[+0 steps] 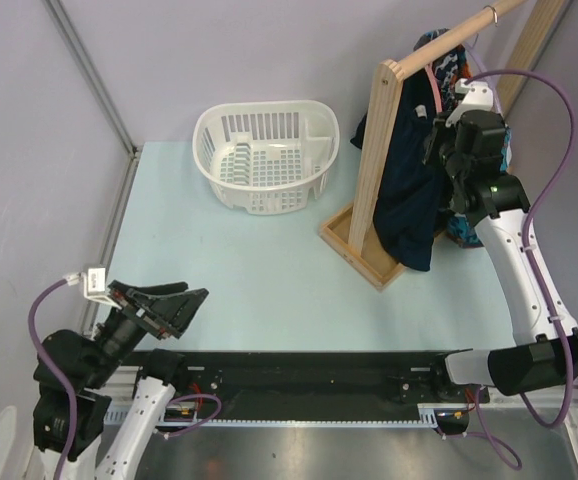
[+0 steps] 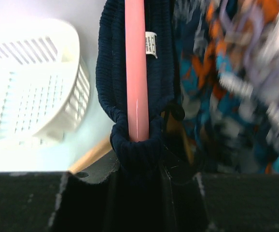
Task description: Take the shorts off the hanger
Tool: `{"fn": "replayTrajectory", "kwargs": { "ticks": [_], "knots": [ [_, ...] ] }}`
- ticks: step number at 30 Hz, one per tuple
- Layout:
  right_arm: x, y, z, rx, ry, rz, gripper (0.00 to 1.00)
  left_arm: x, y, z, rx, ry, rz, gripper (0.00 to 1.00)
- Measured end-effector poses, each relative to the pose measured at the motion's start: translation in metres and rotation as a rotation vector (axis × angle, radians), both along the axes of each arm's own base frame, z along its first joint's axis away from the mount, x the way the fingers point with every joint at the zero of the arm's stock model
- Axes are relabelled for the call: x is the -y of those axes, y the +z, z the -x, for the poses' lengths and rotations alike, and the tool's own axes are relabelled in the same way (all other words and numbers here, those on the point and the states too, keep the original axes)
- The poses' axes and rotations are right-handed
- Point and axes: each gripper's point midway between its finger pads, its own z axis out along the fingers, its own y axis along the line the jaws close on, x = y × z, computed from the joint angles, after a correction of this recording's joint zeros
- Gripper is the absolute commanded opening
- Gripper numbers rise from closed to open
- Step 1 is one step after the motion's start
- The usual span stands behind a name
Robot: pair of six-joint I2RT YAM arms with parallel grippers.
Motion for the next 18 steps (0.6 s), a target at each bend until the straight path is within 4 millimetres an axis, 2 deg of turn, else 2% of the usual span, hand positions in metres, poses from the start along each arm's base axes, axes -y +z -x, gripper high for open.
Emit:
{"fn": "replayTrajectory", "kwargs": {
  "ticks": [2, 4, 7, 9, 15, 18],
  "knots": [
    [0.001, -0.013, 0.008, -0.056, -0.001, -0.008, 0.00, 0.005, -0.009, -0.006, -0.036, -0.019, -0.007, 0.99],
    [0.002, -0.031, 0.025, -0.128, 0.002, -0.018, 0.00, 0.010, -0.026, -0.014, -0.090, -0.041, -0.017, 0.98],
    [0.004, -0.055, 0.063, -0.247, 0.011, -0.026, 0.00, 0.019, -0.056, -0.024, -0.196, -0.075, -0.026, 0.97],
    [0.007, -0.064, 0.089, -0.304, 0.010, -0.041, 0.00, 0.025, -0.070, -0.030, -0.245, -0.099, -0.021, 0.96],
    [0.013, -0.071, 0.182, -0.392, 0.008, -0.132, 0.02, 0.053, -0.117, -0.042, -0.426, -0.237, 0.072, 0.96],
    [0.014, -0.074, 0.229, -0.425, 0.017, -0.183, 0.01, 0.060, -0.134, -0.045, -0.498, -0.270, 0.108, 0.96]
  ]
}}
